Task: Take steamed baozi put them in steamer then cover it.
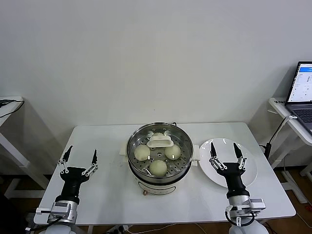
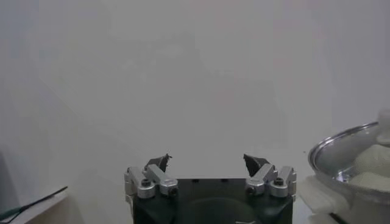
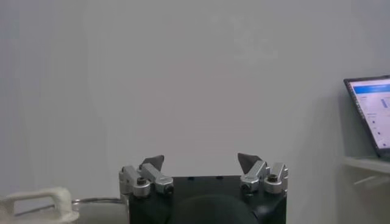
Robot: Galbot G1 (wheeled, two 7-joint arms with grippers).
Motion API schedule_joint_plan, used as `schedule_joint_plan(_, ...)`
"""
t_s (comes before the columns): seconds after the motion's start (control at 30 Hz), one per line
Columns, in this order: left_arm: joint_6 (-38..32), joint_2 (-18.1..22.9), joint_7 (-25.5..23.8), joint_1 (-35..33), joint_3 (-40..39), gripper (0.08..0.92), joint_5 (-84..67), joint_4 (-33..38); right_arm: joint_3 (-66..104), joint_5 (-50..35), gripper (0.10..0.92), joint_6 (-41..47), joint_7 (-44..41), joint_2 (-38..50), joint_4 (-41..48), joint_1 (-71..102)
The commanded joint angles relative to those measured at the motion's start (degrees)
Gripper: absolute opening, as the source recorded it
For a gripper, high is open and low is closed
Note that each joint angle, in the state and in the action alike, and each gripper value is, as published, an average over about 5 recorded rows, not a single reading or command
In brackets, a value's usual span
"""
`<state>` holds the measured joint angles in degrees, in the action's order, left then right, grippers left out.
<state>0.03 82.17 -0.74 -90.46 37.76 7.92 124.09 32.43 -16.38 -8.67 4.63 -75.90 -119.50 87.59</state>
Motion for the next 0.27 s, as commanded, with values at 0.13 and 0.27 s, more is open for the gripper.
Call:
schedule_joint_plan(0.13, -0.9, -0.2, -0.3, -0.2, -0.6, 0.823, -0.6, -0.6, 0.9, 1.3, 0.823, 1.5, -0.1, -0.5, -1.6, 1.7)
schedule_joint_plan(0.27, -1.1, -0.3, -0.3, -0.2, -1.1, 0.823, -0.6, -0.6, 1.5, 1.4, 0.823, 2.0, -0.1, -0.5, -2.6, 2.8)
